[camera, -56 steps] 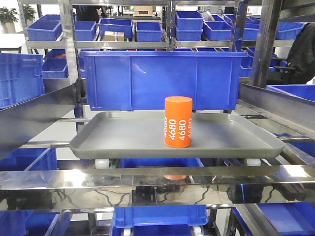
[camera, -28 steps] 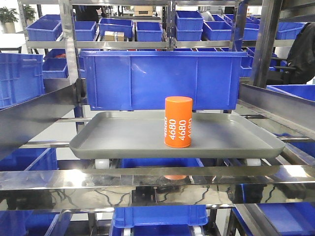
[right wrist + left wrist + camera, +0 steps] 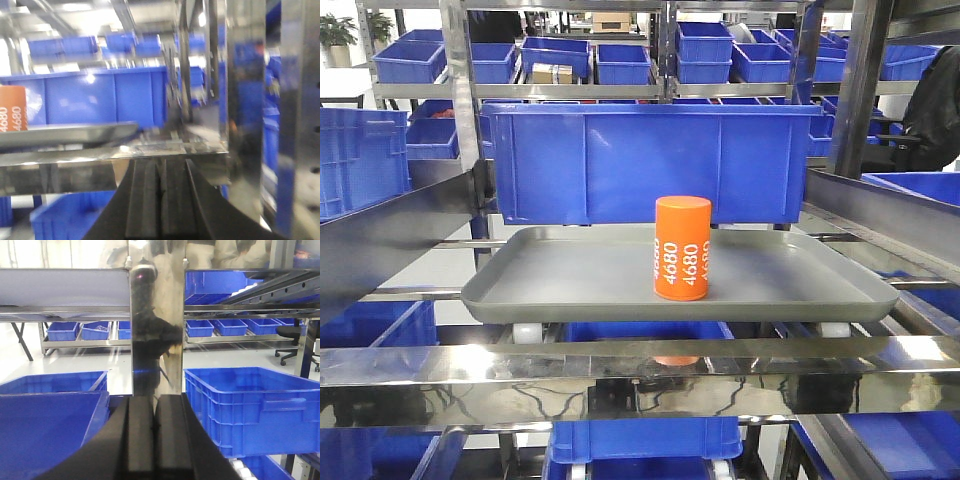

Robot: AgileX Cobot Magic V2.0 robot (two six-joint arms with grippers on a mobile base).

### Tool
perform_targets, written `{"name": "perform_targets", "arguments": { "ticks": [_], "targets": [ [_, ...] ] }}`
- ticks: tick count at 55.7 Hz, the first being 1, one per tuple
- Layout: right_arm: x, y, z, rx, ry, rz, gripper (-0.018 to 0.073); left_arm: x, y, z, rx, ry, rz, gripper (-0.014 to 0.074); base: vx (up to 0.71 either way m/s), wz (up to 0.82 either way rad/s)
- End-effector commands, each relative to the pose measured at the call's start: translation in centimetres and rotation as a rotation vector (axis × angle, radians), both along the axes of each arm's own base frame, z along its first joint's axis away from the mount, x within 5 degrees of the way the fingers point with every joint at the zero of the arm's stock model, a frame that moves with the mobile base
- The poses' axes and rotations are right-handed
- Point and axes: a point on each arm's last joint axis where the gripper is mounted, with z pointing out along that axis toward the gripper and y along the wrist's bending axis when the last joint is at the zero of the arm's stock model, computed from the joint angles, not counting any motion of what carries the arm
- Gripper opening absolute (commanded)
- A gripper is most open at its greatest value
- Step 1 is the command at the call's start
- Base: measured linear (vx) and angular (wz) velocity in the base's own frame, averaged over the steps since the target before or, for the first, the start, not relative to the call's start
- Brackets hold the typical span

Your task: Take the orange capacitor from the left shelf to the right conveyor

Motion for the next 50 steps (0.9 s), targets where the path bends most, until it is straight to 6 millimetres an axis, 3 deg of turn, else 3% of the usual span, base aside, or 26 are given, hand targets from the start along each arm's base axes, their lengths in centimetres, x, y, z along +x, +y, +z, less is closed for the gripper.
{"name": "perform_targets", "arguments": {
  "ticks": [1, 7, 15, 20, 36, 42, 50],
  "targets": [
    [-0.1, -0.2, 3.2, -0.036, 0.061, -0.021, -0.0008, 0.0, 0.0, -0.3, -0.009, -0.061, 0.001, -0.0006, 0.0, 0.0],
    [0.5, -0.2, 4.9, -0.126, 0.187, -0.029, -0.0005, 0.0, 0.0, -0.3, -0.009, -0.061, 0.001, -0.0006, 0.0, 0.0],
    [1.9, 0.0, 5.6, -0.166, 0.28, 0.0, 0.0041, 0.0, 0.0, -0.3, -0.009, -0.061, 0.001, -0.0006, 0.0, 0.0],
    [2.9, 0.4, 5.6, -0.179, 0.304, 0.036, 0.0126, 0.0, 0.0, -0.3, -0.009, -0.061, 0.001, -0.0006, 0.0, 0.0],
    [5.4, 2.5, 5.8, -0.188, 0.319, 0.257, 0.0552, 0.0, 0.0, -0.3, -0.009, -0.061, 0.001, -0.0006, 0.0, 0.0],
    [6.5, 3.5, 6.8, -0.176, 0.312, 0.362, 0.0633, 0.0, 0.0, -0.3, -0.009, -0.061, 0.001, -0.0006, 0.0, 0.0],
    [8.1, 4.9, 8.3, -0.215, 0.314, 0.499, 0.0642, 0.0, 0.0, -0.3, -0.009, -0.061, 0.001, -0.0006, 0.0, 0.0]
  ]
}}
